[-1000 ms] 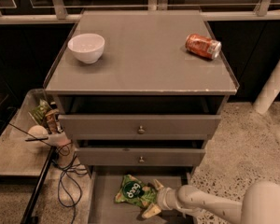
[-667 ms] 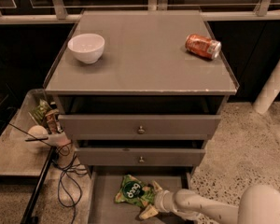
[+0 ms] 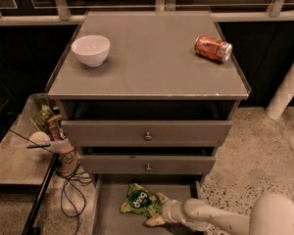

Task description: Pick green rice chip bag from bottom drawer and place on counter

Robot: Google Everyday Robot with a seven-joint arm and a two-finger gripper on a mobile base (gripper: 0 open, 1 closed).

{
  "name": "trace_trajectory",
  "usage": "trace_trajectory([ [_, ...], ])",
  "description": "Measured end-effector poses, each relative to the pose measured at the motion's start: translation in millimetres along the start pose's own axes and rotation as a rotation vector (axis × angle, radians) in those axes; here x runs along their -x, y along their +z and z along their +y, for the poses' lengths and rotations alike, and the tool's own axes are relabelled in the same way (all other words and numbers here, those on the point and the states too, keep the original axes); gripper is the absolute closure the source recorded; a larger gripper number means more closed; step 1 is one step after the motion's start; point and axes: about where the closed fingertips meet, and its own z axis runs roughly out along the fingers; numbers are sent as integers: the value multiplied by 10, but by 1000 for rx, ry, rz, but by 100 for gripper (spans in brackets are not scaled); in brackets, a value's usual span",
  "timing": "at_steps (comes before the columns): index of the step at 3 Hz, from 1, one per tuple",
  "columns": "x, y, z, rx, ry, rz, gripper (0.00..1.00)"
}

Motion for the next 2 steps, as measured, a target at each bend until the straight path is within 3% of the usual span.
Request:
trace_trajectory([
  [2, 0, 0, 1, 0, 0, 0, 65],
])
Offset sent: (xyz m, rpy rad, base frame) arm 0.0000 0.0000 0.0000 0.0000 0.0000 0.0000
